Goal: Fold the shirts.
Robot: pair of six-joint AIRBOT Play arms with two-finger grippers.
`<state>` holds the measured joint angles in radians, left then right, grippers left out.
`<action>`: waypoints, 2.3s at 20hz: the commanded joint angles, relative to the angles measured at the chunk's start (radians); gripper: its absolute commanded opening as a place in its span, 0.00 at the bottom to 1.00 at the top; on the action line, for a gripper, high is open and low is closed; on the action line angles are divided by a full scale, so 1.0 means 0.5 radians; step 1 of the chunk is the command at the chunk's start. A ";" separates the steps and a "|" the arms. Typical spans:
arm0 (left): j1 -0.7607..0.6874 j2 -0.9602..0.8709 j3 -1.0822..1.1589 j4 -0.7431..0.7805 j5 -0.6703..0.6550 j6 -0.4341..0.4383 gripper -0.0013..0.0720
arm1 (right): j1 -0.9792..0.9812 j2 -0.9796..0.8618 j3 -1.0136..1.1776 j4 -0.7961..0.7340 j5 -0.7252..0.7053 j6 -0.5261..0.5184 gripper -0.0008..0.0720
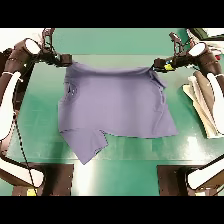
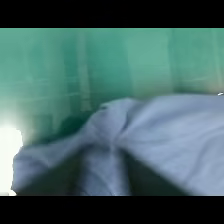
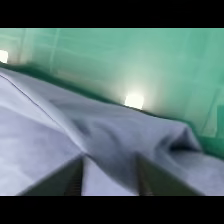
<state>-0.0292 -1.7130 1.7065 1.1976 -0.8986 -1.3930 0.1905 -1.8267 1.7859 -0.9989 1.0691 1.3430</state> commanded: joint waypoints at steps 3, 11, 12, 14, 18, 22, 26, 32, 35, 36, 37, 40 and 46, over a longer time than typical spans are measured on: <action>0.101 -0.021 0.256 -0.001 -0.700 0.011 0.68 | -0.082 0.002 0.274 -0.001 0.356 -0.003 0.53; 0.353 0.710 -0.684 0.163 -0.963 -0.033 0.67 | -0.357 0.631 -0.356 -0.150 0.782 -0.085 0.44; 0.353 0.840 -0.898 0.191 -0.938 -0.053 0.68 | -0.389 0.716 -0.494 -0.150 0.757 -0.085 0.44; 0.353 1.051 -1.275 0.262 -0.916 -0.149 0.68 | -0.441 0.862 -0.736 -0.148 0.675 -0.085 0.44; 0.353 1.340 -1.863 0.250 -0.883 -0.216 0.68 | -0.476 1.074 -1.064 -0.148 0.620 -0.085 0.70; 0.353 1.400 -2.157 0.095 -0.746 -0.239 0.68 | -0.476 1.186 -1.212 -0.137 0.592 -0.085 0.73; 0.353 1.400 -2.269 -0.101 -0.487 -0.238 0.68 | -0.476 1.265 -1.246 -0.134 0.570 -0.085 0.73; 0.353 1.390 -2.279 -0.182 -0.388 -0.237 0.67 | -0.476 1.380 -1.246 -0.139 0.569 -0.085 0.73; 0.352 1.390 -2.280 -0.182 -0.389 -0.237 0.67 | -0.476 1.413 -1.246 -0.151 0.578 -0.085 0.73; 0.352 1.390 -2.281 -0.183 -0.391 -0.237 0.67 | -0.476 1.410 -1.247 -0.152 0.594 -0.084 0.73; 0.345 1.390 -2.281 -0.175 -0.413 -0.237 0.67 | -0.476 1.410 -1.247 -0.152 0.606 -0.084 0.73; 0.345 1.390 -2.283 -0.183 -0.435 -0.236 0.41 | -0.488 1.411 -1.247 -0.153 0.619 -0.083 0.73; 0.345 1.418 -2.158 -0.272 -0.495 -0.078 0.05 | -0.874 1.411 -1.484 -0.153 0.789 -0.083 0.72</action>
<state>0.1436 -1.0115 0.5941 1.0813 -1.1271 -1.4662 -0.1566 -1.1213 1.1095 -1.0744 1.4124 1.3006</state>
